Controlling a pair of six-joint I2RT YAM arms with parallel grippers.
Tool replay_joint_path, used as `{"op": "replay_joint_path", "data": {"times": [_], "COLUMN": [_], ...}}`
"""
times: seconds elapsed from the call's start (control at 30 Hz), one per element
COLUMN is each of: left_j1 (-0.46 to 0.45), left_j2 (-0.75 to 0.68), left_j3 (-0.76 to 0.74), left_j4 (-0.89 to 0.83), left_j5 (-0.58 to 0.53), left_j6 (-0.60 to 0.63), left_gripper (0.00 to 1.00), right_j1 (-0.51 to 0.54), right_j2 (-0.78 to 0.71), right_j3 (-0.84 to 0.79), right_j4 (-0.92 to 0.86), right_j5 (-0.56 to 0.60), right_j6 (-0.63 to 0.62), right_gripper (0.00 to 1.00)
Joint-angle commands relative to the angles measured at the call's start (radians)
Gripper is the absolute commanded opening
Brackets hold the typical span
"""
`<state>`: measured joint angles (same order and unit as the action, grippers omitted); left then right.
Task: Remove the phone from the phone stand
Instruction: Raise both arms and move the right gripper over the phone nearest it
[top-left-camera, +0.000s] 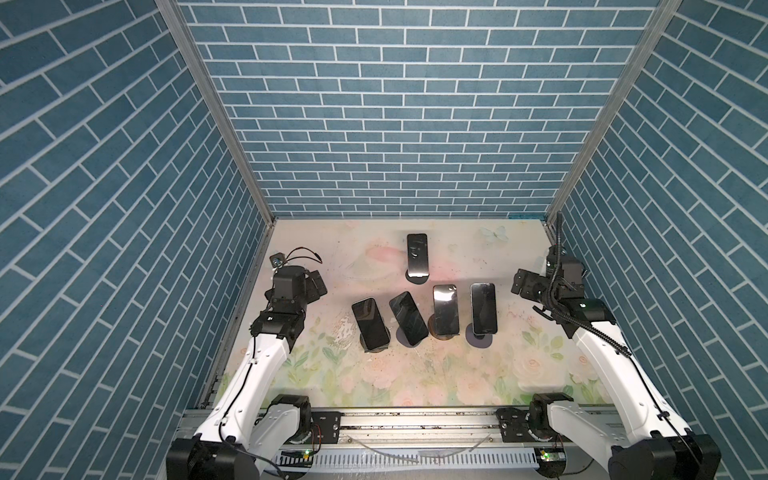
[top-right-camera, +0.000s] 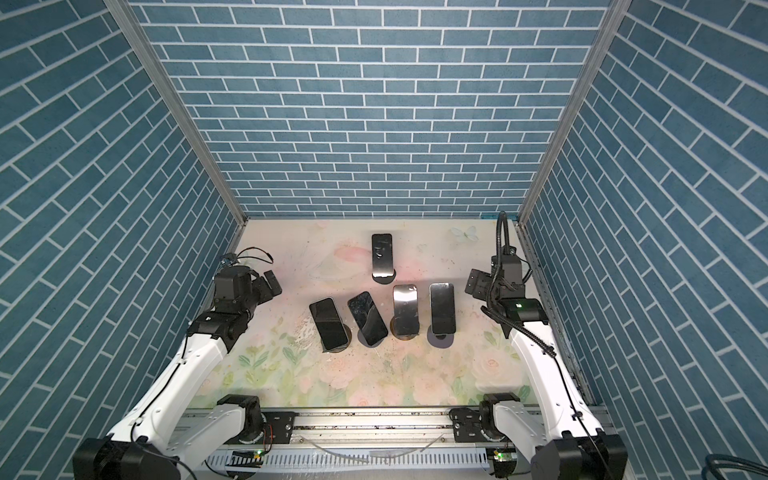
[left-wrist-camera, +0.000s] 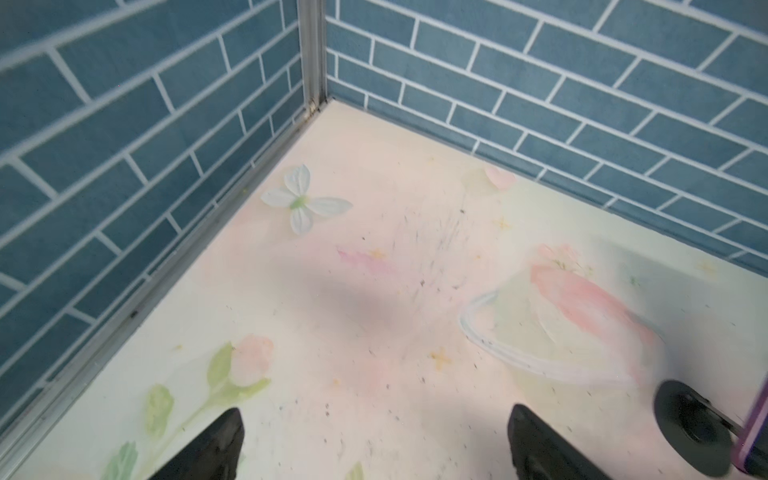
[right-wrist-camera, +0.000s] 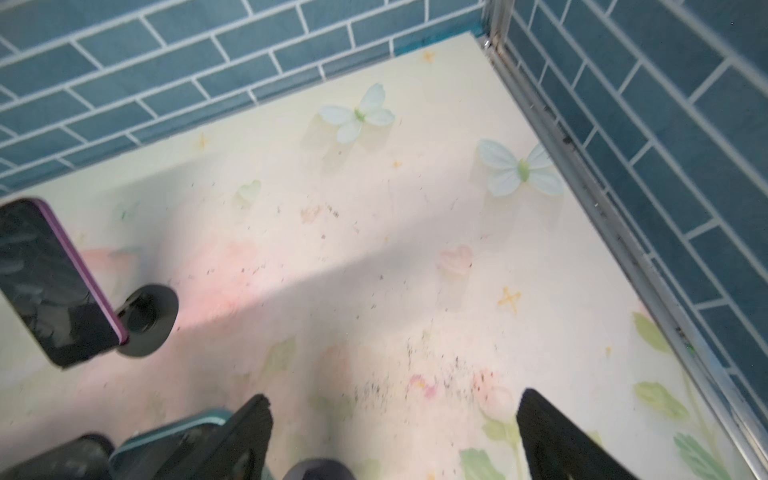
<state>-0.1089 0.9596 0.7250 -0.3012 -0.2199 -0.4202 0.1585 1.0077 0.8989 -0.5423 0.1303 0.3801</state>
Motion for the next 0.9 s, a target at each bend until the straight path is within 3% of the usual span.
{"op": "replay_joint_path", "data": {"times": [0.0,0.37,0.57,0.87], "left_j1": [-0.050,-0.196,-0.269,-0.313], "left_j2": [-0.043,-0.112,-0.075,-0.012], "left_j3": [0.065,0.163,0.204,0.229], "left_j4": [-0.177,-0.285,-0.265,-0.232], "left_j5": [0.065,0.147,0.149,0.162], "left_j6": [-0.043,-0.047,-0.042,-0.034], "left_gripper": [1.00,1.00,1.00,1.00], "right_j1": [0.038,0.164,0.213,0.273], "right_j2": [-0.012,-0.029,-0.002,0.058], "right_j3": [0.062,0.057,0.057,0.061], "right_j4": [-0.176,-0.229,-0.224,-0.207], "right_j5": [-0.056,-0.092,-0.095,-0.062], "right_j6": [0.040,0.080,0.079,0.088], "right_gripper": [0.93,0.94,0.99,0.99]}}
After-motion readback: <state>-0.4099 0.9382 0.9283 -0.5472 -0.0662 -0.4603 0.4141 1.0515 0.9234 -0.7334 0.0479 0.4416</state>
